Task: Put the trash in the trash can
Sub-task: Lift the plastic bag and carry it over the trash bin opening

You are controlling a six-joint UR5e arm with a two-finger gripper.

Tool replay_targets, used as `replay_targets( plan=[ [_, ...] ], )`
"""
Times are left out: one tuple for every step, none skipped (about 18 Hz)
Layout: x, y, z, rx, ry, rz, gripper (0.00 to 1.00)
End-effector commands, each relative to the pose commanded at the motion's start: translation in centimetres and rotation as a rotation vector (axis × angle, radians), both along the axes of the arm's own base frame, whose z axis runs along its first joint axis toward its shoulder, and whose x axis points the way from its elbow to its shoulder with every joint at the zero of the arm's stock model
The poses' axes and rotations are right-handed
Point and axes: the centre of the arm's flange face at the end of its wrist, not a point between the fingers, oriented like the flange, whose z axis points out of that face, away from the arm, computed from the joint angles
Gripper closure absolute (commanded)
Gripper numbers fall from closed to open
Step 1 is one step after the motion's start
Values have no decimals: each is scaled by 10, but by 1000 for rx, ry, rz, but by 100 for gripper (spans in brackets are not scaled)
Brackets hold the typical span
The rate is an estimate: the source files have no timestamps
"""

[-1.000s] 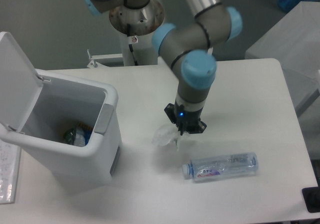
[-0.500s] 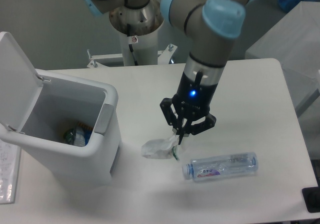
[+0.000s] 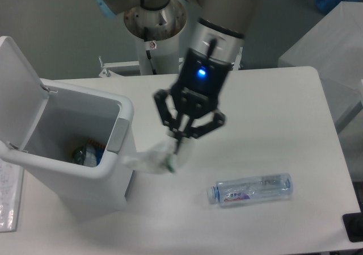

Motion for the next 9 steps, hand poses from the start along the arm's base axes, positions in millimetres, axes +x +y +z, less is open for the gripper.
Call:
replay_targets(
  plan=[
    [11,1,-3,-8,-8,-8,100],
    [23,0,-7,-14,-15,-20,100],
    [36,0,-12,-22,-23,-37,100],
    [48,0,-15,-26,-29,-52,99],
    [58,-1,-16,-26,-33,-65,95],
    [66,-2,-17,-29,-35,-73,88],
    [70,-4,-19,-30,-39,-79,66],
    [73,-4,-22,-34,-45,-82,58],
    [76,-3,-22,-34,-41,-87,39]
  ],
)
